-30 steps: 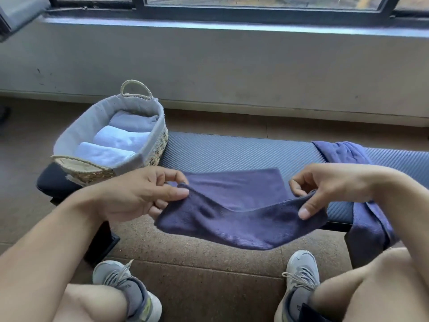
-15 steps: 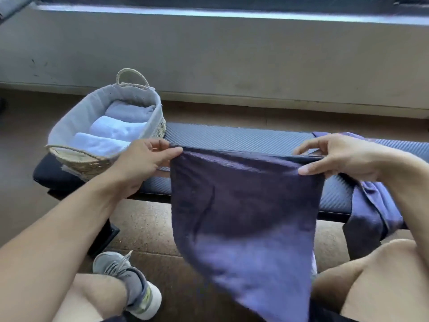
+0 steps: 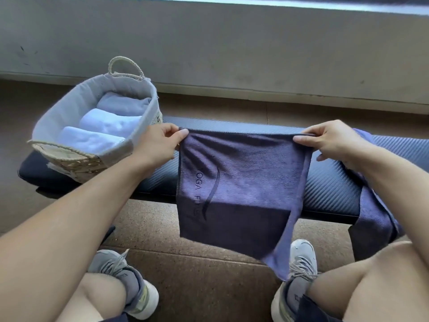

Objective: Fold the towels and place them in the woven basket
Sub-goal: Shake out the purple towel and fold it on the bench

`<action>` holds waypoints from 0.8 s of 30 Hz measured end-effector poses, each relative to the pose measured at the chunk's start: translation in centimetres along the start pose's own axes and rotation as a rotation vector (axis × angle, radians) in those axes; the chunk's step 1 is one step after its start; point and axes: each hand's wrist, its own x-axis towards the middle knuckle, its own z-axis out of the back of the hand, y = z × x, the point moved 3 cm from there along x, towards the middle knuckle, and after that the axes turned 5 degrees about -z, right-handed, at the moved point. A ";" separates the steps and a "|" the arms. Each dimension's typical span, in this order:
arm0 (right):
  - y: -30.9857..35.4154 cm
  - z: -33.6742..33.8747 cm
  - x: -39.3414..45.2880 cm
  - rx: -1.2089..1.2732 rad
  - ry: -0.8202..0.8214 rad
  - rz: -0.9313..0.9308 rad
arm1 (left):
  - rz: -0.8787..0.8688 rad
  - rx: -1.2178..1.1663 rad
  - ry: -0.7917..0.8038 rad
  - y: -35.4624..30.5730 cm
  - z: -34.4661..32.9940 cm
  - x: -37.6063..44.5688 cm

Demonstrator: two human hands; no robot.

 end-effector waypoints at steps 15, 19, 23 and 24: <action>-0.2 -2.4 2.1 0.408 -0.038 -0.072 | 0.246 -0.312 0.076 -0.3 -0.7 0.6; -0.1 -3.1 2.7 0.349 -0.123 -0.035 | 0.213 -0.346 0.000 0.7 -1.1 2.0; -0.3 -3.8 3.8 0.279 -0.167 -0.010 | 0.172 -0.314 0.020 1.2 -1.7 2.9; -0.5 -4.0 4.0 0.255 -0.169 -0.009 | 0.165 -0.299 0.031 1.3 -1.9 3.1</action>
